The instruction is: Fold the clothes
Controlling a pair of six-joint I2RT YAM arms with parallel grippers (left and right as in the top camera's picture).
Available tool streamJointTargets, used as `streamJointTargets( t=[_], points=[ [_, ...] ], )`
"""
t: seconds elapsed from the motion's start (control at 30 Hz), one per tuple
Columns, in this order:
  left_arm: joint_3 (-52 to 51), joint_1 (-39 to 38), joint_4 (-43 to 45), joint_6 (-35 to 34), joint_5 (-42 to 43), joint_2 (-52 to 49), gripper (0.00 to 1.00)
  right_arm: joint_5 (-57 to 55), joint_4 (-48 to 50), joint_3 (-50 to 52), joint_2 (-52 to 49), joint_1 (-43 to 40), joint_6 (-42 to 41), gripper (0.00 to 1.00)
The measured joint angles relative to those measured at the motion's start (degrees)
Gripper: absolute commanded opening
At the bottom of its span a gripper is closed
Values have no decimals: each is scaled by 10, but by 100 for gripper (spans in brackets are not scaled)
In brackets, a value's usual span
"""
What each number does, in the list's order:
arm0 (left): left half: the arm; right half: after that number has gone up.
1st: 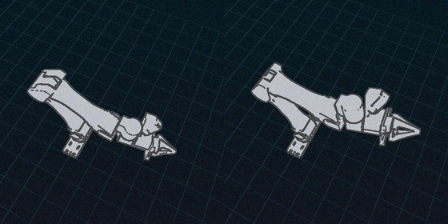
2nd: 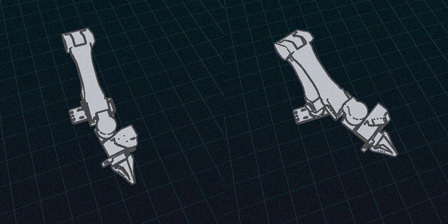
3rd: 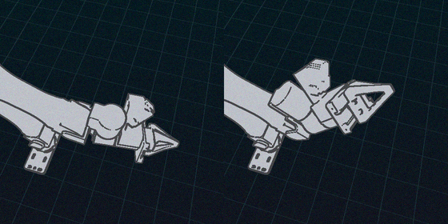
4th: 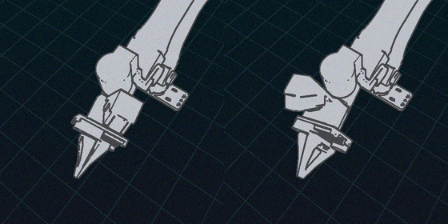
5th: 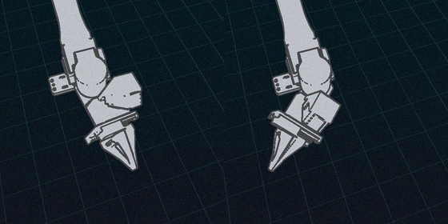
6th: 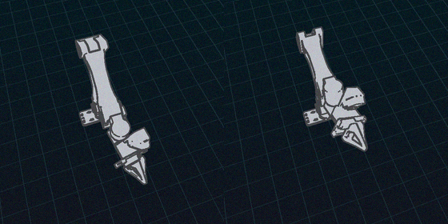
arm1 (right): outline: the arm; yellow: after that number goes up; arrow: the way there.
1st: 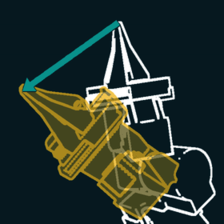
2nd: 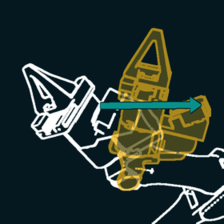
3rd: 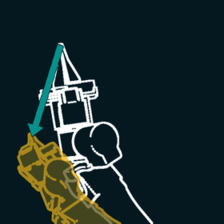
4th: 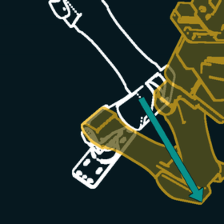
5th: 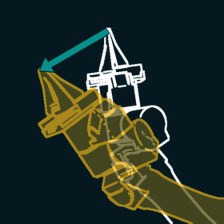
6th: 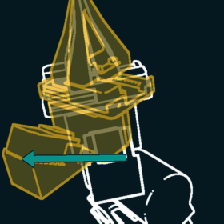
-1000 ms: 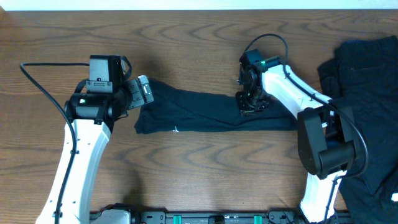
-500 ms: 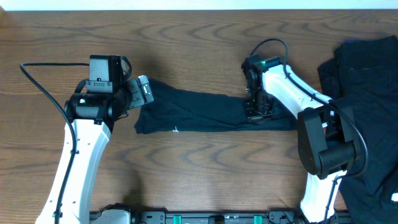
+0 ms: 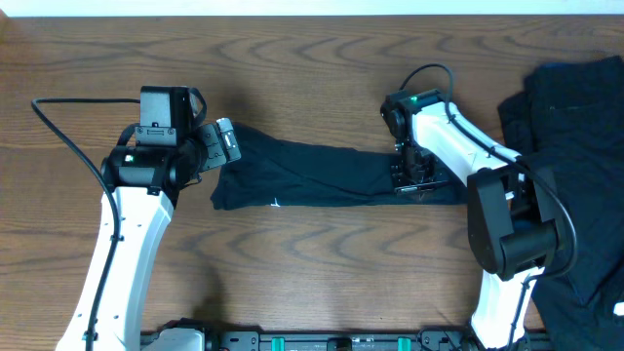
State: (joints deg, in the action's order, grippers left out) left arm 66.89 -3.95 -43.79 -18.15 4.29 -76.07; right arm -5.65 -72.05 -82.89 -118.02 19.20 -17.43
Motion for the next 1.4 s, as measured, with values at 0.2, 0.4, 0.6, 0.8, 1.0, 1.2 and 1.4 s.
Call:
streamJointTargets(
  t=[0.2,0.4,0.6,0.8,1.0,1.2,1.4],
  points=[
    [0,0,0,0,0,0,98,15,21,0,0,-33,5,1],
    [0,0,0,0,0,0,98,105,27,0,0,-71,35,1],
    [0,0,0,0,0,0,98,157,31,-2,0,-121,58,1],
    [0,0,0,0,0,0,98,157,42,-3,0,-146,64,1],
    [0,0,0,0,0,0,98,150,42,-1,0,-146,64,1],
    [0,0,0,0,0,0,98,120,52,43,0,-146,64,1],
    [0,0,0,0,0,0,98,111,52,63,1,-146,64,1]
  ],
)
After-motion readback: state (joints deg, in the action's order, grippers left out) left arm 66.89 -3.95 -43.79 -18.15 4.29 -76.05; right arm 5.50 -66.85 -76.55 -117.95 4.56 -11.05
